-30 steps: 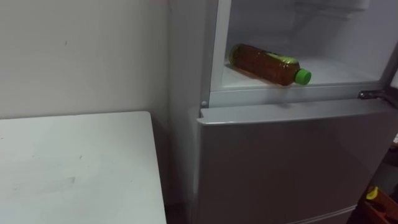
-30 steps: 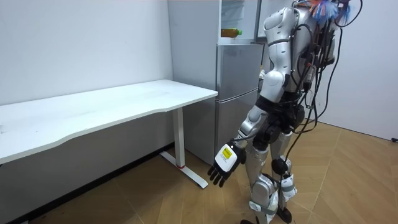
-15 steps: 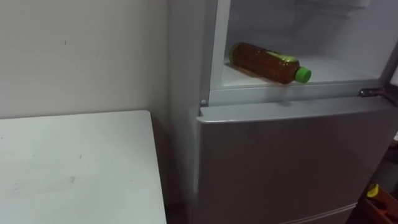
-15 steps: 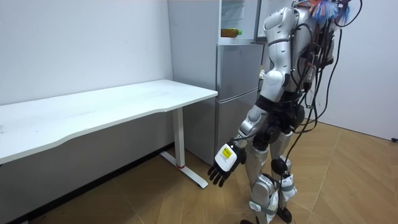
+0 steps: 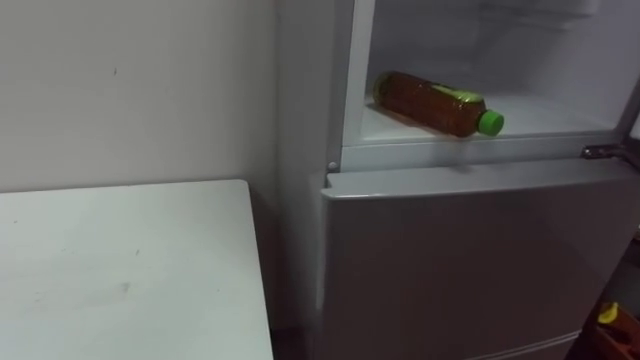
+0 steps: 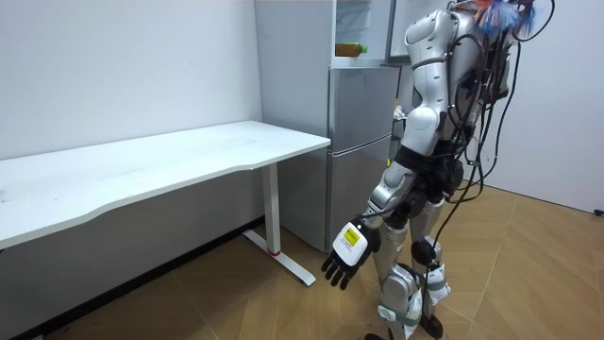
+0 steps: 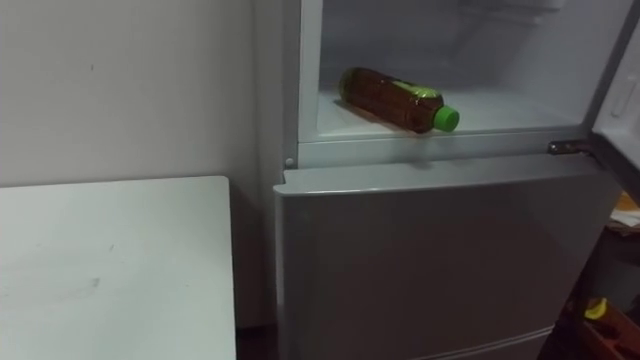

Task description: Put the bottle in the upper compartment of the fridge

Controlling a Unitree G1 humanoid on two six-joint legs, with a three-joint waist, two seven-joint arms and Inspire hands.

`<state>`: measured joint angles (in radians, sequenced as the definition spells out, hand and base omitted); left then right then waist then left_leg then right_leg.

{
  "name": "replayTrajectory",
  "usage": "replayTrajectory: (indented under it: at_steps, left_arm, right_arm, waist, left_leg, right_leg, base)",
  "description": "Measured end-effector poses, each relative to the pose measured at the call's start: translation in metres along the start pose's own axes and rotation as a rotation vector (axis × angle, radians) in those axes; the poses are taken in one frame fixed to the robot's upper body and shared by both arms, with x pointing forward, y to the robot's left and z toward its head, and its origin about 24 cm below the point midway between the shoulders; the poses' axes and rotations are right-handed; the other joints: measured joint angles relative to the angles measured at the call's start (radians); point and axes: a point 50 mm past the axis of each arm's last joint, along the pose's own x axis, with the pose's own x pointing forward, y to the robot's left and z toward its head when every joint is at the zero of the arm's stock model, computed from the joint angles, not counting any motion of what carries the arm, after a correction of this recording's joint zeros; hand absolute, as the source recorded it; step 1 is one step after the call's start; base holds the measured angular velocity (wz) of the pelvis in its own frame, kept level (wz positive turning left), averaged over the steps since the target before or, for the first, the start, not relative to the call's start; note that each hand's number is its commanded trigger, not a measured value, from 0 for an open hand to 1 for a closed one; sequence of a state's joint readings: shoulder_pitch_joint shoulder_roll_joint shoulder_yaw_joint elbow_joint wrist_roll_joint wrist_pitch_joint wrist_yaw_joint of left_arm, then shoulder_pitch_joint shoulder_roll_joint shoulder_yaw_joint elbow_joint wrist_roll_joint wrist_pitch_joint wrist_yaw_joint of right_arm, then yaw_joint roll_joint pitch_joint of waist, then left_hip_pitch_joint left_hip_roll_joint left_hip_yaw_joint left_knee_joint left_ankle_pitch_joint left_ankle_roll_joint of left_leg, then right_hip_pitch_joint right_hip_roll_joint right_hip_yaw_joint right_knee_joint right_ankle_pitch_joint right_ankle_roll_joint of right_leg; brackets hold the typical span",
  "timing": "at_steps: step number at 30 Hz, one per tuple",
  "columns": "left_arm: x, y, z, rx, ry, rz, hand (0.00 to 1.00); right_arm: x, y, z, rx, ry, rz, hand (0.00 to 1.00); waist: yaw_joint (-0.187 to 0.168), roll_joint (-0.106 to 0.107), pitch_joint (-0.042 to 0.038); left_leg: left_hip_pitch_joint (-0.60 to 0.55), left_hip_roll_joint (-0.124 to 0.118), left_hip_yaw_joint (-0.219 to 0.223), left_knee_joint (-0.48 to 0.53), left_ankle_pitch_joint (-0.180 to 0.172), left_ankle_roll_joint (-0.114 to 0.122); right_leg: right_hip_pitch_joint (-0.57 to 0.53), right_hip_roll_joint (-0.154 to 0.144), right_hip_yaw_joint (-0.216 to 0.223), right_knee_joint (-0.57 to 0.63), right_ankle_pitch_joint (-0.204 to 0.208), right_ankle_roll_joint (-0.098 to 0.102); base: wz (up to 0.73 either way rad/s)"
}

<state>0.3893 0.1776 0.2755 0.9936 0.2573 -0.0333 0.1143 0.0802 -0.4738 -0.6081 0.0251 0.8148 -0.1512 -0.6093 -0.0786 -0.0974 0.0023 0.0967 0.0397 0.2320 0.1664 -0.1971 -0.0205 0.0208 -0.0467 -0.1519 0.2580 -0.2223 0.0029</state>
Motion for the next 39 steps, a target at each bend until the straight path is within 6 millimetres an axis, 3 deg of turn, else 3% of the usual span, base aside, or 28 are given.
replayTrajectory:
  at_steps: [12,18,30,34,39]
  left_arm:
    - [0.0,0.0,0.001,0.003,-0.012,0.0,0.0]
    - [0.003,-0.004,0.007,0.013,-0.005,-0.015,0.0]
    - [0.004,-0.004,0.007,0.018,-0.005,-0.025,0.0]
    - [0.004,-0.003,0.006,0.043,-0.006,-0.02,0.0]
    - [0.004,-0.003,0.006,0.068,-0.009,-0.013,0.0]
  right_arm:
    - [-0.003,0.001,-0.001,-0.064,-0.027,0.011,0.0]
    - [-0.013,0.018,0.0,-0.164,-0.089,0.124,0.0]
    - [-0.039,0.06,0.036,-0.141,-0.282,0.424,0.0]
    - [-0.043,0.071,0.043,-0.11,-0.317,0.486,0.0]
    - [-0.044,0.078,0.047,-0.116,-0.365,0.528,0.0]
  waist:
    - [0.001,-0.004,0.0017]
    - [0.002,-0.004,0.0018]
    - [0.052,-0.031,0.0097]
    - [0.061,-0.035,0.0051]
    - [0.066,-0.031,0.0057]
  left_leg:
    - [0.0,0.0,0.0,0.0,0.0,0.0]
    - [0.003,0.0,0.004,0.0,0.0,0.0]
    - [0.0,0.003,-0.005,-0.008,0.0,0.0]
    - [-0.003,0.003,-0.016,-0.016,0.0,0.0]
    - [-0.001,0.003,-0.018,-0.016,0.0,0.0]
  right_leg:
    - [0.0,0.0,0.001,-0.001,0.0,0.0]
    - [-0.004,0.003,0.012,0.003,0.0,0.0]
    - [0.016,0.008,-0.001,-0.033,0.011,0.001]
    - [0.019,0.009,-0.014,-0.037,0.015,0.0]
    - [0.031,0.008,-0.018,-0.042,0.016,0.001]
  base:
    - [0.0]
    - [-0.04]
    - [0.03]
    - [0.09]
    - [0.01]
